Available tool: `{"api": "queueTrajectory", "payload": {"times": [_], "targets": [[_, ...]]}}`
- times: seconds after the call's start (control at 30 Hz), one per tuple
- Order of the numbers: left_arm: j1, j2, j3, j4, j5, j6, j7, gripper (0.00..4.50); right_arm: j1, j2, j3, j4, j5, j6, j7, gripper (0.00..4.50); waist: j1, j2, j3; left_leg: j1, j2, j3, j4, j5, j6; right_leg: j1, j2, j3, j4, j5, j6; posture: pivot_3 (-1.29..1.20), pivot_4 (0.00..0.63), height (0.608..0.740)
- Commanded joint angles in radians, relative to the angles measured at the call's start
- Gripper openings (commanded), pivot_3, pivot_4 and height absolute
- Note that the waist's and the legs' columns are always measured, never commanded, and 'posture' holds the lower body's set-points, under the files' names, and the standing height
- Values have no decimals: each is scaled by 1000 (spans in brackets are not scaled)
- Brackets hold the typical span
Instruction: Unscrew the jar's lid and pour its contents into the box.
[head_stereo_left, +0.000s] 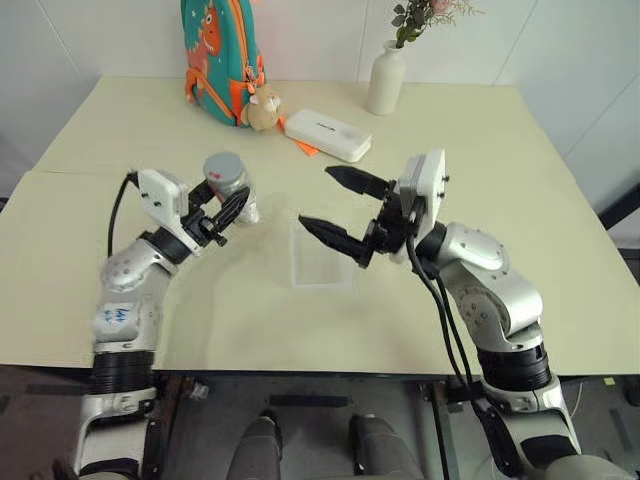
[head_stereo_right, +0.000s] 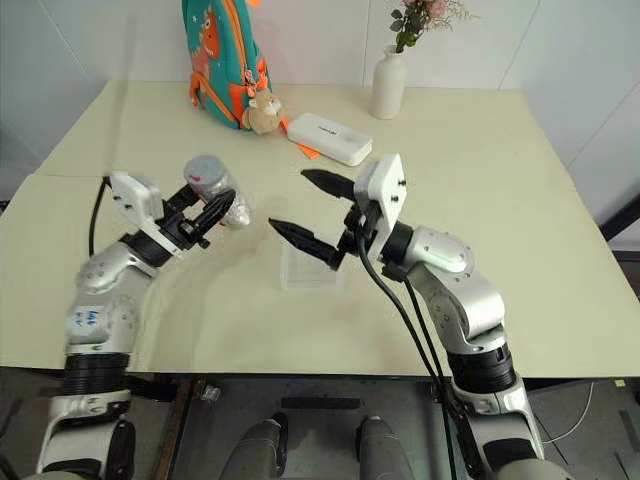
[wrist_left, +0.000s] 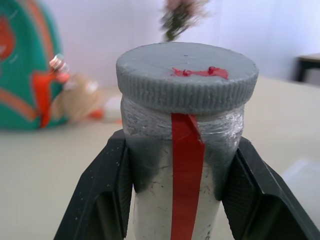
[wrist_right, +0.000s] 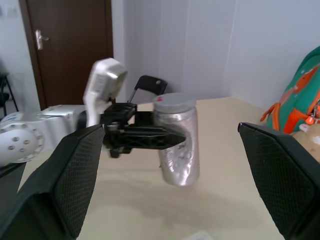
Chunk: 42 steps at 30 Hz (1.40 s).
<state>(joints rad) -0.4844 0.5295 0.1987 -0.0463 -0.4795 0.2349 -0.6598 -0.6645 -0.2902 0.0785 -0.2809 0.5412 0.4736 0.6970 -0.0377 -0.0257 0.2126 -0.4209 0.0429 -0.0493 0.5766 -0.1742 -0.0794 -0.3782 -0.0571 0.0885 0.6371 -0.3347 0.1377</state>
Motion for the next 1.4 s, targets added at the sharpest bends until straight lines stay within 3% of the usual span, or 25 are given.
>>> {"api": "queueTrajectory", "payload": {"times": [0.03,0.37,0.9,1.0,1.13,1.3,1.4], "targets": [[10,68,-42,-96,-57,124,-95,1978,-54,25,37,-50,11,69,-41,4500,-1,0,0,0,0,0,0,0,0,0,0,0,0,0,0,0,150,740],[-16,71,-108,-141,-43,187,-149,1978,-170,63,99,16,-38,194,-104,4500,0,0,0,-2,0,0,-1,0,0,-3,0,0,-1,-1,-2,0,150,740],[-16,39,-127,-151,-43,188,-156,1978,-188,82,109,100,-93,157,-56,4500,-4,0,0,-4,1,2,-2,0,0,-6,1,2,0,-1,-2,0,150,740],[-16,39,-124,-153,-44,188,-155,1978,-184,87,108,96,-87,162,-46,3937,-6,0,0,-4,1,2,-2,0,0,-7,1,2,0,-1,-2,0,150,740],[-22,38,-120,-156,-48,191,-152,1978,-179,89,114,96,-93,159,-31,2601,-7,0,0,-4,1,2,-2,0,0,-7,1,2,0,-1,-2,0,150,740],[-36,38,-103,-158,-71,198,-160,1978,-184,75,117,97,-80,171,11,2552,-12,0,0,-4,1,2,-2,0,0,-7,1,2,0,-1,-2,0,150,740],[-55,49,-90,-143,-102,196,-209,1978,-194,29,112,97,-42,170,120,2552,-14,0,0,-4,1,2,-2,0,0,-7,1,2,0,-1,-2,0,150,740]]}}
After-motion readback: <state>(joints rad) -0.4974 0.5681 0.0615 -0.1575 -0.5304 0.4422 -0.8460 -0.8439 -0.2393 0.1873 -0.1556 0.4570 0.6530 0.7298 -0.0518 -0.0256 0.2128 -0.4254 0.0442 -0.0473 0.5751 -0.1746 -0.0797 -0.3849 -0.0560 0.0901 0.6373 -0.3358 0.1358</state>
